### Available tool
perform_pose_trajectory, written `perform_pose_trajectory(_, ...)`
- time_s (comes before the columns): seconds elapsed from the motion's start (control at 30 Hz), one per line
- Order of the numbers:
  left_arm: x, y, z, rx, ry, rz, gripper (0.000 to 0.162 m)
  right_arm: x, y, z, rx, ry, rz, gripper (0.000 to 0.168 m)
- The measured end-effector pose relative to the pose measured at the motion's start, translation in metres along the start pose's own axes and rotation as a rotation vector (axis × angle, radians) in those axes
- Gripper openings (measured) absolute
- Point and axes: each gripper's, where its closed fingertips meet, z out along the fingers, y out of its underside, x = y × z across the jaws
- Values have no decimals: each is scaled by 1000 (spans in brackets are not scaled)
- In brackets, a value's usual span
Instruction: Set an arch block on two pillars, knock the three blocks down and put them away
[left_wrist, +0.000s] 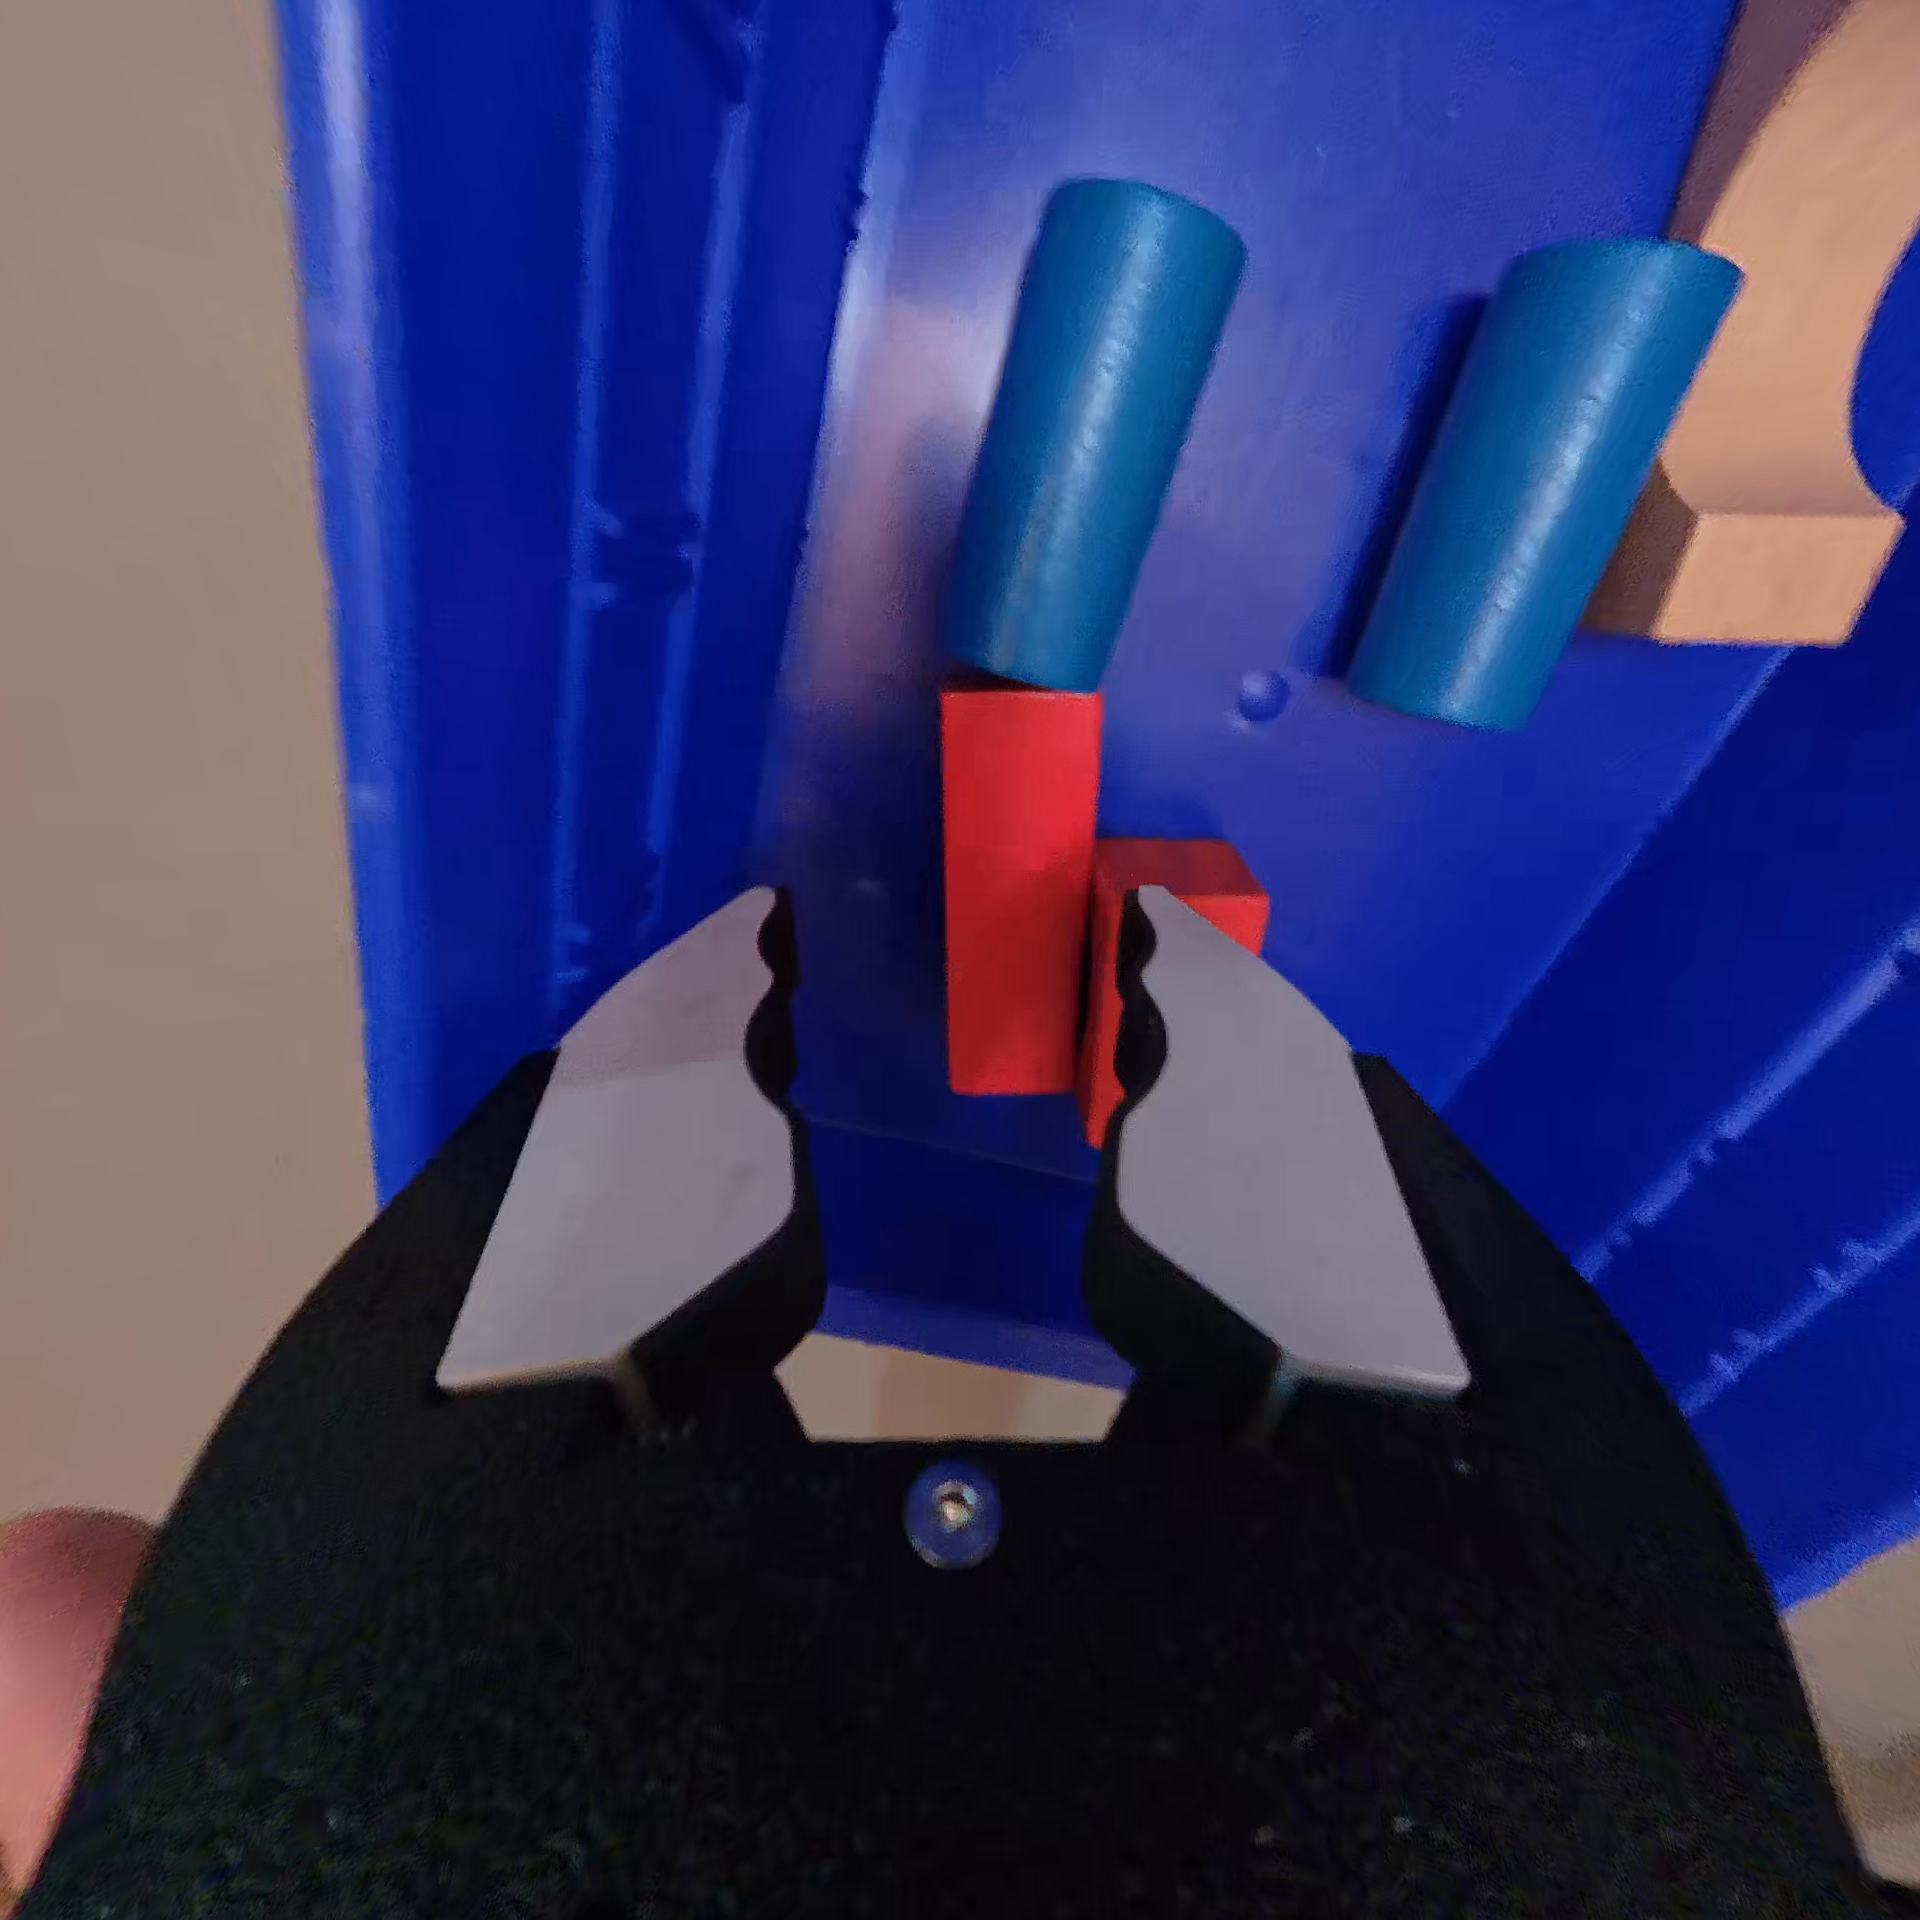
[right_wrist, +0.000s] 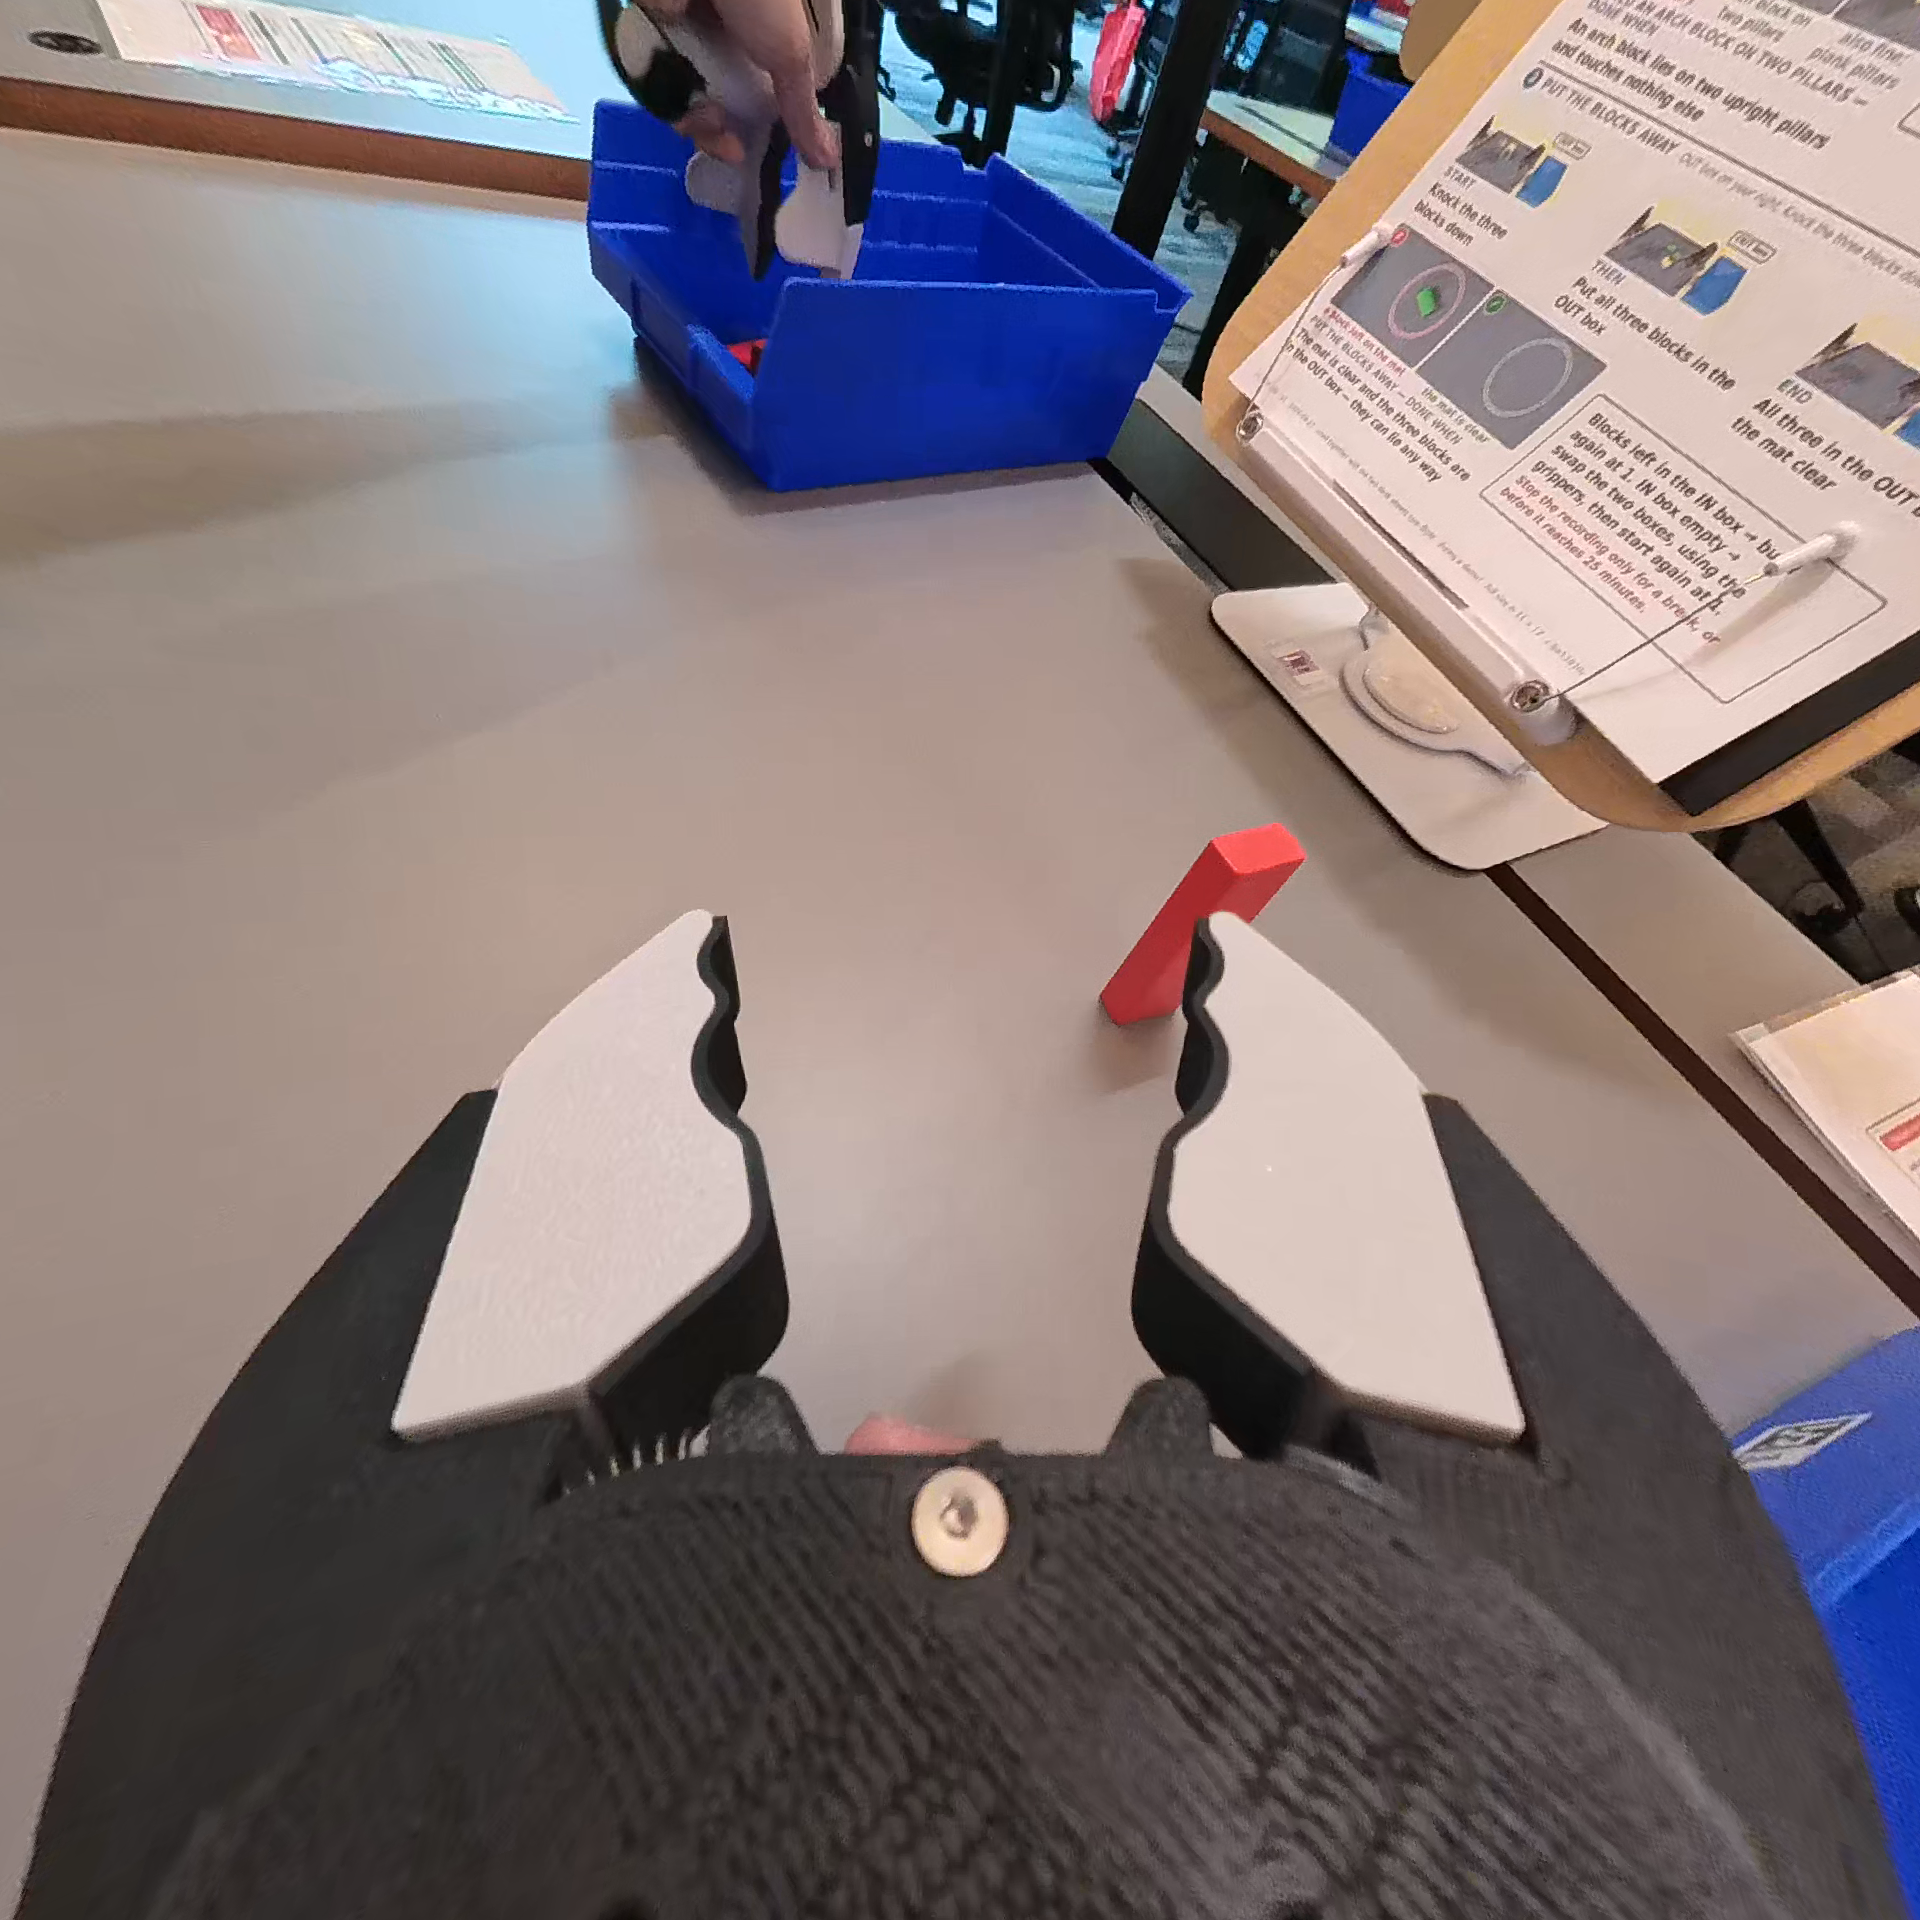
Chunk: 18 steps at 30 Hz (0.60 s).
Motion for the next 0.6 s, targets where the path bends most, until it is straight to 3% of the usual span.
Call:
perform_pose_trajectory(0.2,0,-7,14,15,18,-71,56,0,11,-2,4,-11,25,83)
perform_pose_trajectory(0.33,4,-1,25,-35,22,-68,54,0,16,-2,-3,-16,44,83)
perform_pose_trajectory(0.5,1,-3,30,-39,-8,-43,39,-1,23,-2,-24,-18,32,83)
perform_pose_trajectory(0.6,0,-3,31,-62,-41,7,40,-1,25,-1,-26,-18,40,83)
